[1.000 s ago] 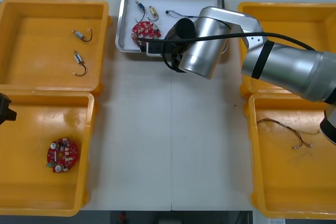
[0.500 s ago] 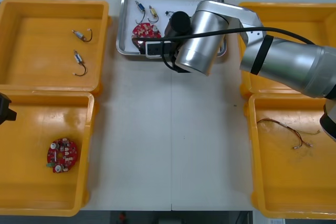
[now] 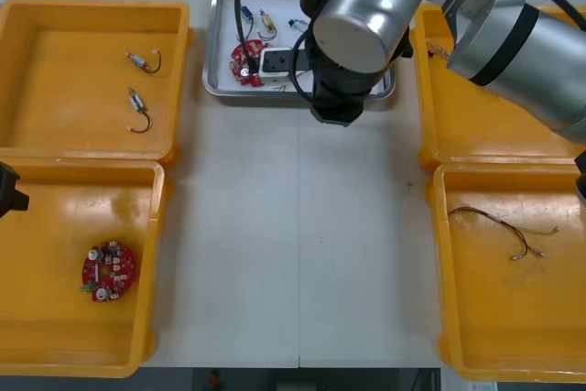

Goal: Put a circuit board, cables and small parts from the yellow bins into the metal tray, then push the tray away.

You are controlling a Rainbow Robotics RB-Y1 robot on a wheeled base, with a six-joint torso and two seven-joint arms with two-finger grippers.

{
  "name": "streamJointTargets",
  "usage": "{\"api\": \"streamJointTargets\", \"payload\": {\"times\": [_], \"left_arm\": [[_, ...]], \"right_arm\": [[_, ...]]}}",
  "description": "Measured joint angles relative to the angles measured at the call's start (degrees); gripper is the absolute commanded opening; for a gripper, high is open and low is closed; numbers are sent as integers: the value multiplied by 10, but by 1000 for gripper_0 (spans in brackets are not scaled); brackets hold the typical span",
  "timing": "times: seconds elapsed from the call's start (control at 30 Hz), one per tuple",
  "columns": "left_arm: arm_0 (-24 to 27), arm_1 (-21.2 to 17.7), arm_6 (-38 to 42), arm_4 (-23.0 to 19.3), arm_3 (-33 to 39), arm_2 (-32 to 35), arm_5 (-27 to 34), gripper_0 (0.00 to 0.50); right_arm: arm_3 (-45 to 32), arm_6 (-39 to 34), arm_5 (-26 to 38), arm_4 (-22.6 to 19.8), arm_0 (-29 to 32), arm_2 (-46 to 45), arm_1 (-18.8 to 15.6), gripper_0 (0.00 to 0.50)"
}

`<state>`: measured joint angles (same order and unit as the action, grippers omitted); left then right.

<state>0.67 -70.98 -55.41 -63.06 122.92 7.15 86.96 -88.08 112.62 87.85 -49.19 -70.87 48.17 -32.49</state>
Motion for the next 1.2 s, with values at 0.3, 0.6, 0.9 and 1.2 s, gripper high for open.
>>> {"api": "streamJointTargets", "payload": {"times": [0.3,0.6,0.9,1.2], "left_arm": [[0,0,0,0,0,0,0,500],[0,0,0,0,1,0,-1,500],[0,0,0,0,1,0,-1,500],[0,0,0,0,1,0,-1,500]], "right_arm": [[-81,-162,117,-44,17,-94,-49,500],[-187,-334,160,-64,99,-179,-123,500],[-220,-407,160,-101,192,-255,-205,500],[-221,-486,160,-126,293,-351,-250,500]]}}
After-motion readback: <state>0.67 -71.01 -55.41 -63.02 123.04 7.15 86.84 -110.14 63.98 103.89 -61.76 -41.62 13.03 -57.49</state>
